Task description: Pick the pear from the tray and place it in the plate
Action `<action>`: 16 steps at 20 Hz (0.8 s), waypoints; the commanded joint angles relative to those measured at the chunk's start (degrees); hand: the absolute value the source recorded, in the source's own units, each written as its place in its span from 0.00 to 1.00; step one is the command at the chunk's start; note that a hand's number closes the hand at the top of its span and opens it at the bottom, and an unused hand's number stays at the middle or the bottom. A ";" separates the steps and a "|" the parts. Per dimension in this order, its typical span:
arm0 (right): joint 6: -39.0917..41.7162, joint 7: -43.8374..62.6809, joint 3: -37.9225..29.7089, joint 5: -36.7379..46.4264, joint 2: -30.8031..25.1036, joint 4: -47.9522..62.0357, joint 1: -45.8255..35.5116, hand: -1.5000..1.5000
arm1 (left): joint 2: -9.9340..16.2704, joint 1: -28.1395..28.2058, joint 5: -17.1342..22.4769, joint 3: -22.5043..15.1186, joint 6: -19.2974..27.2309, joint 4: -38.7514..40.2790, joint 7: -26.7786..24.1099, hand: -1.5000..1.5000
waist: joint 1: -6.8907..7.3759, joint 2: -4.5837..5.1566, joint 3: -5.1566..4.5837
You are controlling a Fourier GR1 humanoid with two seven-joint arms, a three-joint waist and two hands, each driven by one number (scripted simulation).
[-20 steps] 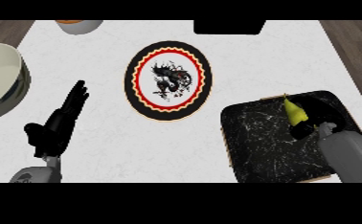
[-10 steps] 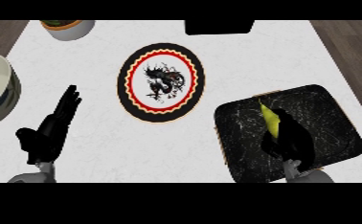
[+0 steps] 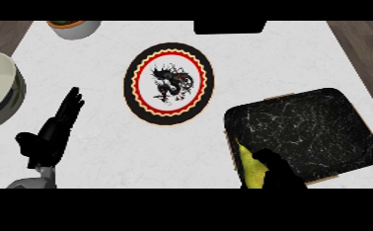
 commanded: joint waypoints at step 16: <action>14.22 11.43 11.97 23.97 8.53 -12.59 -14.20 1.00 | -0.63 -3.63 -1.00 -0.72 -0.58 -0.52 3.18 0.50 | 2.62 0.76 0.13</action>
